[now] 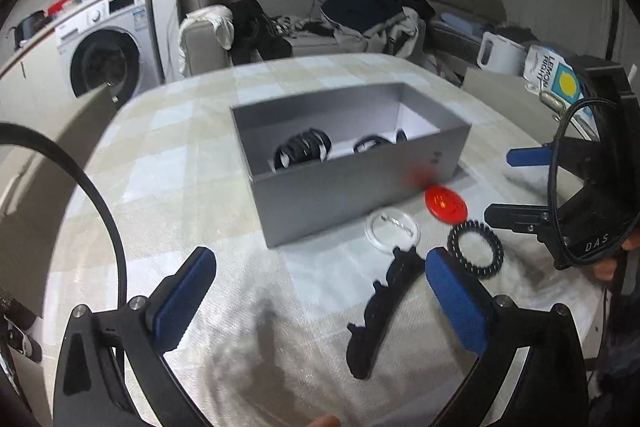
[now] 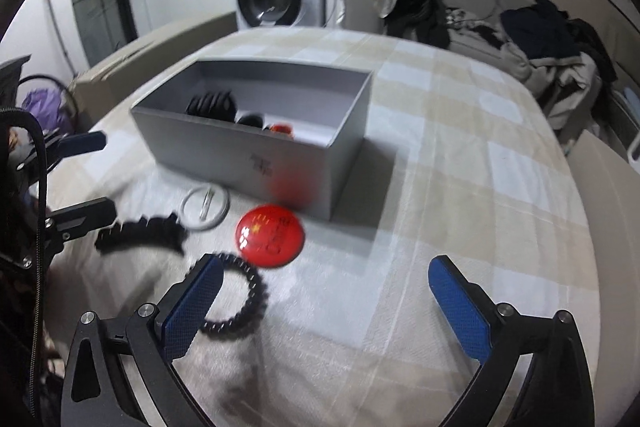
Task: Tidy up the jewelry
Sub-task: 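Withdraw both grippers from the grey box toward the remaining jewelry, then close the right gripper on the second black coiled bead bracelet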
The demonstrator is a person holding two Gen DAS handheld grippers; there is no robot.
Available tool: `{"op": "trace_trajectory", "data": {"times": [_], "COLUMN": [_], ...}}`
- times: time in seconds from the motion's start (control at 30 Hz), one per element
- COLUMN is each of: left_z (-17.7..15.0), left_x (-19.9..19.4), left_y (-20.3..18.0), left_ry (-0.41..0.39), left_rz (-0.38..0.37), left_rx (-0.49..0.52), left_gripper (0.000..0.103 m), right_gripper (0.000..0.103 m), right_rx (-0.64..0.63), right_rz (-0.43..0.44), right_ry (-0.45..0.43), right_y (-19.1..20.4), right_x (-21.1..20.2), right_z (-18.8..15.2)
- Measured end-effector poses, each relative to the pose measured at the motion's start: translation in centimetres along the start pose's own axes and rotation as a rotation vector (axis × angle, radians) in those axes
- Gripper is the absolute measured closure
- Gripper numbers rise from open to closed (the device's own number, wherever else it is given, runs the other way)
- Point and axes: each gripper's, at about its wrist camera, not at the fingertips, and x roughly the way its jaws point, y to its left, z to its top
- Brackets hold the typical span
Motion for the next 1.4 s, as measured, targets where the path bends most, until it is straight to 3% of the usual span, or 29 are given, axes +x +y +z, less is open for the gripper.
{"op": "trace_trajectory", "data": {"times": [0.17, 0.23, 0.57, 0.9, 1.17, 1.4], "left_z": [-0.2, -0.2, -0.3, -0.4, -0.2, -0.2], "left_x": [0.0, 0.0, 0.0, 0.0, 0.1, 0.2], "left_y": [0.0, 0.1, -0.3, -0.5, -0.2, -0.1], "left_ry": [0.031, 0.033, 0.04, 0.038, 0.043, 0.046], "left_rz": [-0.019, -0.019, -0.046, -0.048, -0.059, -0.079], "left_rx": [-0.015, -0.018, -0.013, 0.013, 0.0, -0.013], "left_gripper": [0.001, 0.001, 0.001, 0.001, 0.001, 0.001], "right_gripper": [0.002, 0.012, 0.032, 0.034, 0.034, 0.034], "right_rx": [-0.037, -0.082, -0.129, -0.119, -0.084, -0.111], "right_rz": [0.028, 0.049, 0.057, 0.023, 0.128, 0.143], "right_ry": [0.027, 0.049, 0.076, 0.085, 0.049, 0.057], "right_y": [0.6, 1.2, 2.3, 1.2, 1.4, 2.5], "right_x": [0.4, 0.6, 0.9, 0.7, -0.1, 0.5], "right_z": [-0.3, -0.7, -0.9, -1.1, -0.8, -0.9]}}
